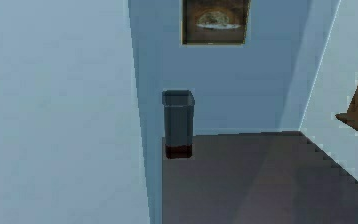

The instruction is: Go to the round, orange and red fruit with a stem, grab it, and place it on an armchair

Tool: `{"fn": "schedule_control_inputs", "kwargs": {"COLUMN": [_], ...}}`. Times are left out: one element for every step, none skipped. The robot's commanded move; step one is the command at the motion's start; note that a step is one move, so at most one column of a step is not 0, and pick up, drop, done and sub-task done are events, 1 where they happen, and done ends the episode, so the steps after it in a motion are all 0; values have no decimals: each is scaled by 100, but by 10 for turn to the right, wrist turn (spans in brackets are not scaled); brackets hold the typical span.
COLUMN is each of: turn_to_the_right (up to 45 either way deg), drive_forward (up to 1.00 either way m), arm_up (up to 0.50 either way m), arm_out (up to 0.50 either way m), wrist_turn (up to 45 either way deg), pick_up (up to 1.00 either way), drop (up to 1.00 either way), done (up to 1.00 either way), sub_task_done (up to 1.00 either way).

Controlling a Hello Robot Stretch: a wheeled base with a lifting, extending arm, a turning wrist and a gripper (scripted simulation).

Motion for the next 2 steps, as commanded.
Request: {"fn": "schedule_control_inputs", "kwargs": {"turn_to_the_right": [0, -450], "drive_forward": [0, 0], "arm_up": [0, 0], "arm_out": [-46, 0], "wrist_turn": [0, 0], "pick_up": [0, 0], "drop": [0, 0], "done": [0, 0], "sub_task_done": [0, 0]}}
